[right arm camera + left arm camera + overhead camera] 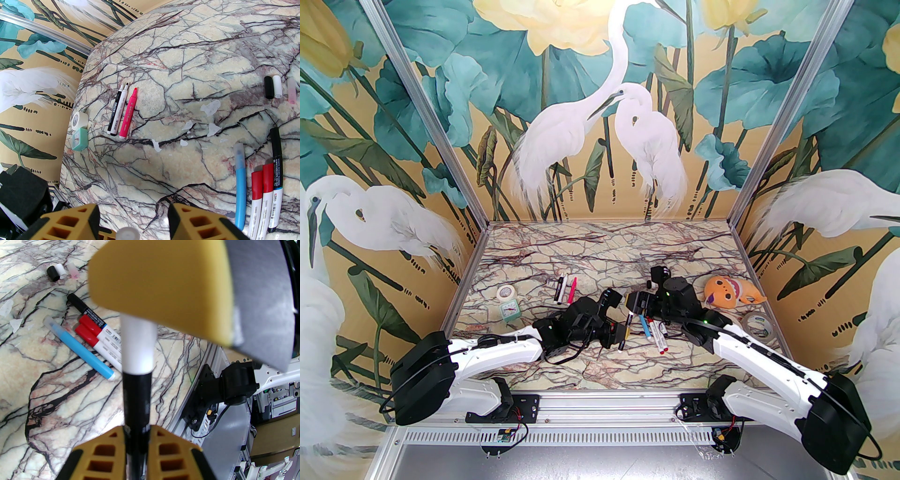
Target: Open the pen caps
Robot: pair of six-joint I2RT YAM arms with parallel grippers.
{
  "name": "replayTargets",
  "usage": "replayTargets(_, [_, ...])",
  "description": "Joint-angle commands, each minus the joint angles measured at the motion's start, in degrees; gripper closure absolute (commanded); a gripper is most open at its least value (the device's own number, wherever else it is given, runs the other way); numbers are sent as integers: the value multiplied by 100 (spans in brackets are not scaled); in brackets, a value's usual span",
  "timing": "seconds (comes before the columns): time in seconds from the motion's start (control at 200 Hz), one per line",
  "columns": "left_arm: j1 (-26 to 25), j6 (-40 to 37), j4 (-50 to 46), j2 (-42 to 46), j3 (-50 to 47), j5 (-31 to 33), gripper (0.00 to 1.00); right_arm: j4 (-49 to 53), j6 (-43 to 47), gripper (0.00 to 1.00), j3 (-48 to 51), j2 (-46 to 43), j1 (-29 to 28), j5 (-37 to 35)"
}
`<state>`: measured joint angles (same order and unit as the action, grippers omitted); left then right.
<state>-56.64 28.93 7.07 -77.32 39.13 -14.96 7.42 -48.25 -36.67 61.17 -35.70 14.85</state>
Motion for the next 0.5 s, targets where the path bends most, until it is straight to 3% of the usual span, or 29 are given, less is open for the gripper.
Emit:
replayTargets(0.0, [-31, 79, 122, 9, 25, -33, 90, -219, 17, 51, -155, 48, -66, 106])
replayTargets(0.495, [-55, 95, 40, -90, 147, -9, 90, -197, 38, 64, -59, 66, -156, 251])
